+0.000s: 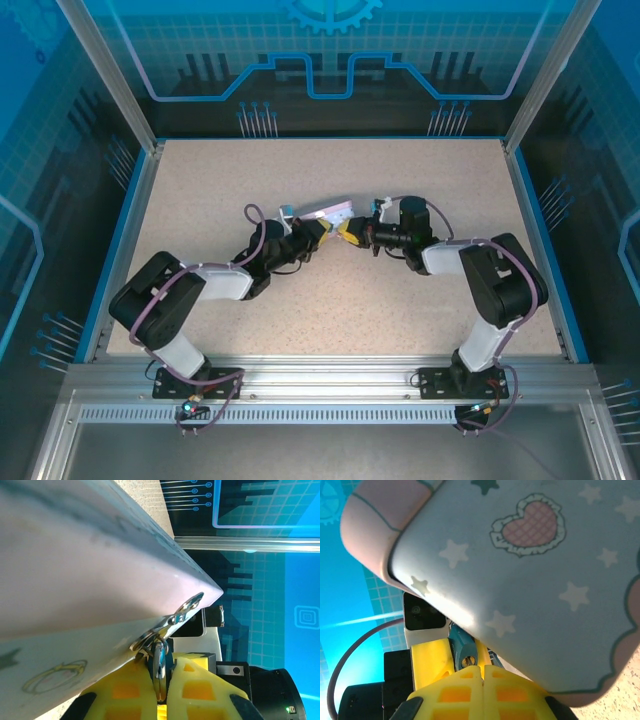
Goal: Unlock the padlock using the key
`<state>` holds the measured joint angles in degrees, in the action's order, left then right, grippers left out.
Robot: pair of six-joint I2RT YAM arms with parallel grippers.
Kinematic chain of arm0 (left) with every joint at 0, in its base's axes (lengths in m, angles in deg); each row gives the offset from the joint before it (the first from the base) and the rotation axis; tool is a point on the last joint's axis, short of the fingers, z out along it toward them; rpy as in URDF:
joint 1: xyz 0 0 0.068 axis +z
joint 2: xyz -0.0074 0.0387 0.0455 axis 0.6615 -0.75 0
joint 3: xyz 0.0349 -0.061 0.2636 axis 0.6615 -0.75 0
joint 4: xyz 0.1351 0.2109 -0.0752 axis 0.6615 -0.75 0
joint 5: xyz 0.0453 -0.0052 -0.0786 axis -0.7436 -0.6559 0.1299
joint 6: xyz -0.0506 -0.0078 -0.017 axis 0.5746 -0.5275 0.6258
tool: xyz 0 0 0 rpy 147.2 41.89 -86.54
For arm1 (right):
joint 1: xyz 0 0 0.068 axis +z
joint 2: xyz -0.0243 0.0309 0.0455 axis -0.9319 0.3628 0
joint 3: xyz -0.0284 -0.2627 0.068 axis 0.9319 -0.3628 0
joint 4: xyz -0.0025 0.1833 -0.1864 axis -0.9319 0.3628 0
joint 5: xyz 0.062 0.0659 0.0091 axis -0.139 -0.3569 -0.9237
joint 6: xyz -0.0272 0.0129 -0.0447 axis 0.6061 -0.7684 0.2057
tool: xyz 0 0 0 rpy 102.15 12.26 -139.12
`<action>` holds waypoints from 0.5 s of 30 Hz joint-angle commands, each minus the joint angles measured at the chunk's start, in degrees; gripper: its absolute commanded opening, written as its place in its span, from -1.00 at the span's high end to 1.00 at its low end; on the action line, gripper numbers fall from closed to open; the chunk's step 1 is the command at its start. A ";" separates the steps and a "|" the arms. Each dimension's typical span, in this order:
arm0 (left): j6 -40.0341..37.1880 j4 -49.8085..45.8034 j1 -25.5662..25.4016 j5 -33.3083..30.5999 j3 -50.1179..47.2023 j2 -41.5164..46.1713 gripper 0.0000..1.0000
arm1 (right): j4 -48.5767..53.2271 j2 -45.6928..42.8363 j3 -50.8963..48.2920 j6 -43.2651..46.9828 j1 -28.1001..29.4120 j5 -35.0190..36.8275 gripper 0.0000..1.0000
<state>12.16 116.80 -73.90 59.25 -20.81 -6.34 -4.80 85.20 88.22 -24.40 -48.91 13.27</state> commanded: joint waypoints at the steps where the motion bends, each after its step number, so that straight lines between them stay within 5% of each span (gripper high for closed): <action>1: -0.70 4.95 -2.41 12.65 0.15 3.37 1.00 | -0.65 2.76 0.18 -2.49 0.36 1.27 1.00; 15: 1.66 11.12 -2.42 13.79 -0.55 2.24 1.00 | -4.90 3.20 -2.45 -5.44 0.64 2.01 1.00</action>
<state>11.24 116.30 -73.88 60.84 -21.93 -6.03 -10.33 87.43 86.08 -29.76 -48.98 12.00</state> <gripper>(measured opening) 0.073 0.063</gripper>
